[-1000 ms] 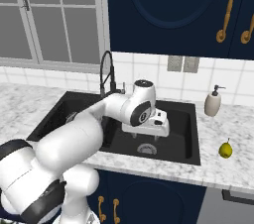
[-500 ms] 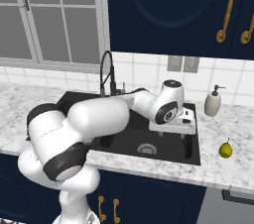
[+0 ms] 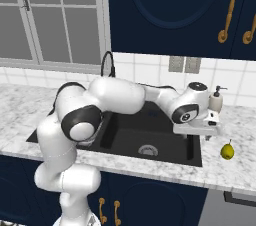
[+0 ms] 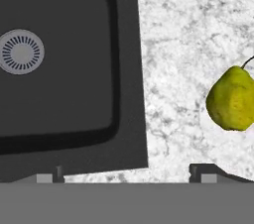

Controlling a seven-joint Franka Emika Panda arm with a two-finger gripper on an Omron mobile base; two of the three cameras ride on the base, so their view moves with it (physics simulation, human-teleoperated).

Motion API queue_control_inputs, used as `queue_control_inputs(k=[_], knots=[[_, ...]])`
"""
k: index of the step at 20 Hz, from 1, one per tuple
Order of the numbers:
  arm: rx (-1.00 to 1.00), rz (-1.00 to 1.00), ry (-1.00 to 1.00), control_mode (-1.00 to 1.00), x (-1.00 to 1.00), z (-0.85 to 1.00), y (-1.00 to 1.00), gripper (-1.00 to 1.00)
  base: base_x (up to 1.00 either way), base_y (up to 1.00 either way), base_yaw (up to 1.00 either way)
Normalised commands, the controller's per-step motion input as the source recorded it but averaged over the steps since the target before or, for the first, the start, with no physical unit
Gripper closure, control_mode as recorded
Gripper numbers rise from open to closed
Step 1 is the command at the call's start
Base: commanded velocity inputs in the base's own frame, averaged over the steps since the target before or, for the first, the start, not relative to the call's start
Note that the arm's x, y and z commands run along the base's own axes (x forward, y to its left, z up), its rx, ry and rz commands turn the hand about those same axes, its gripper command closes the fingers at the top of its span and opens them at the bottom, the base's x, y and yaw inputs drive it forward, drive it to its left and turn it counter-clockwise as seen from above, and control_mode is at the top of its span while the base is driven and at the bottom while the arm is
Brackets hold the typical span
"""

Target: Put the colander in the sink, put the pear, pear in the colander, and turn on the sink faucet and pour water over the colander.

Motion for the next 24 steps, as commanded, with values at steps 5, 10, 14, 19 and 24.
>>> queue_control_inputs(k=[5, 10, 14, 19, 24], knots=[[0.00, -0.15, 0.00, -1.00, 0.15, -0.15, -0.36, -1.00, 0.00, 0.00, 0.00], [0.00, -0.23, 0.00, -1.00, 0.20, -0.01, -0.23, -1.00, 0.00, 0.00, 0.00], [0.00, -0.09, 0.00, -1.00, 0.04, -0.01, -0.42, -1.00, 0.00, 0.00, 0.00], [0.00, -0.04, 0.00, -1.00, 0.05, -0.03, -0.45, -1.00, 0.00, 0.00, 0.00], [0.00, -0.01, 0.00, -1.00, 0.00, -0.16, -0.30, -1.00, 0.00, 0.00, 0.00]])
